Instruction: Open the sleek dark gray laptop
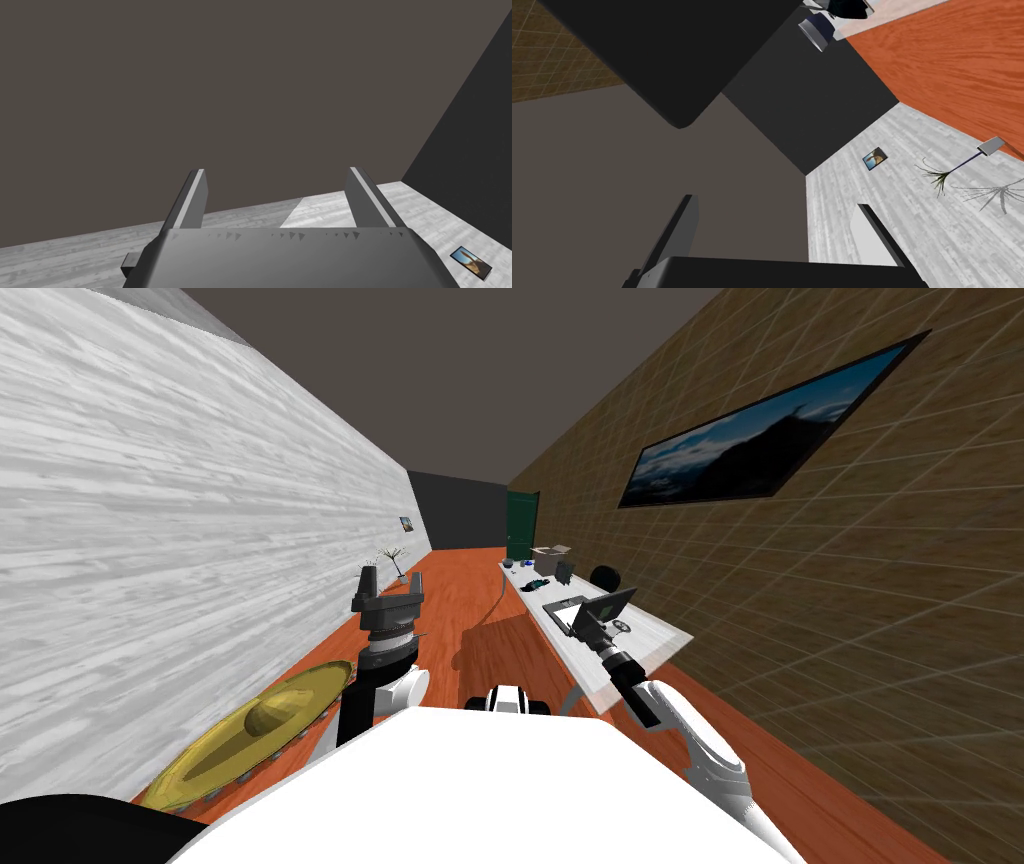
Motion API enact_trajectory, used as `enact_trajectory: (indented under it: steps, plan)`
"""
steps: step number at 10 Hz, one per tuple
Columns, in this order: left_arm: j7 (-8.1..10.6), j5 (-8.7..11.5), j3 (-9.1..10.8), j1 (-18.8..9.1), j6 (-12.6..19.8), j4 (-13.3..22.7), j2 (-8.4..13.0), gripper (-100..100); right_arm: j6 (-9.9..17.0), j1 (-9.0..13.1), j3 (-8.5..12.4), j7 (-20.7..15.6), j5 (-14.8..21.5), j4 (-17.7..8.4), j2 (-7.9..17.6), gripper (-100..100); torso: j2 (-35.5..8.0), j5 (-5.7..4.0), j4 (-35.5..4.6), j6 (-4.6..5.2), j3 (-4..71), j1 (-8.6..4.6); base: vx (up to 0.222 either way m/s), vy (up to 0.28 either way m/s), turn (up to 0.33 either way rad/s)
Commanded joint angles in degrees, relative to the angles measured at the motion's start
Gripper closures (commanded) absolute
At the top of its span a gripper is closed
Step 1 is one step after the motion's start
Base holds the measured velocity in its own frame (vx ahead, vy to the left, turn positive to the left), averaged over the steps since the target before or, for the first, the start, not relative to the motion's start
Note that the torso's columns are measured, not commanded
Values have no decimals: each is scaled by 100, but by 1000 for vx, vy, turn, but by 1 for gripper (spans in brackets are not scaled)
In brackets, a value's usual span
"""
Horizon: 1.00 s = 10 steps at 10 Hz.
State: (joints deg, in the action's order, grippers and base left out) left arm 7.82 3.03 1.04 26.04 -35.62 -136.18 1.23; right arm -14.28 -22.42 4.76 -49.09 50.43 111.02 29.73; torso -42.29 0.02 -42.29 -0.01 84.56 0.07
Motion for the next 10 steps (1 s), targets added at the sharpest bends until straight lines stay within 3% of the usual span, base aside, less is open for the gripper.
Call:
enact_trajectory:
  steps: [1,5,7,8,9,10]
  plan:
    - [0,0,0,0,0,0,0,0,247,3,155,-268,207,-115,178,-100,2,-2,0,1,2,-11,134,26,-51]
    - [0,0,0,0,0,0,0,0,491,49,371,-644,489,-350,403,-100,-2,-2,-1,1,-1,-6,108,37,-52]
    - [0,0,0,-1,0,0,0,0,531,44,386,-482,399,-308,553,-100,-4,-7,1,-7,-2,-15,73,32,2]
    - [0,0,0,-1,0,1,0,0,512,62,356,-523,419,-325,502,-100,22,-4,5,-9,12,-6,61,28,-2]
    - [0,0,0,-1,0,0,0,0,520,63,362,-510,415,-320,513,100,15,-6,8,-7,10,-13,9,-3,-22]
    - [0,0,0,-2,0,1,0,0,510,-104,459,-357,344,-333,805,100,8,-21,18,-13,2,-19,75,57,-25]
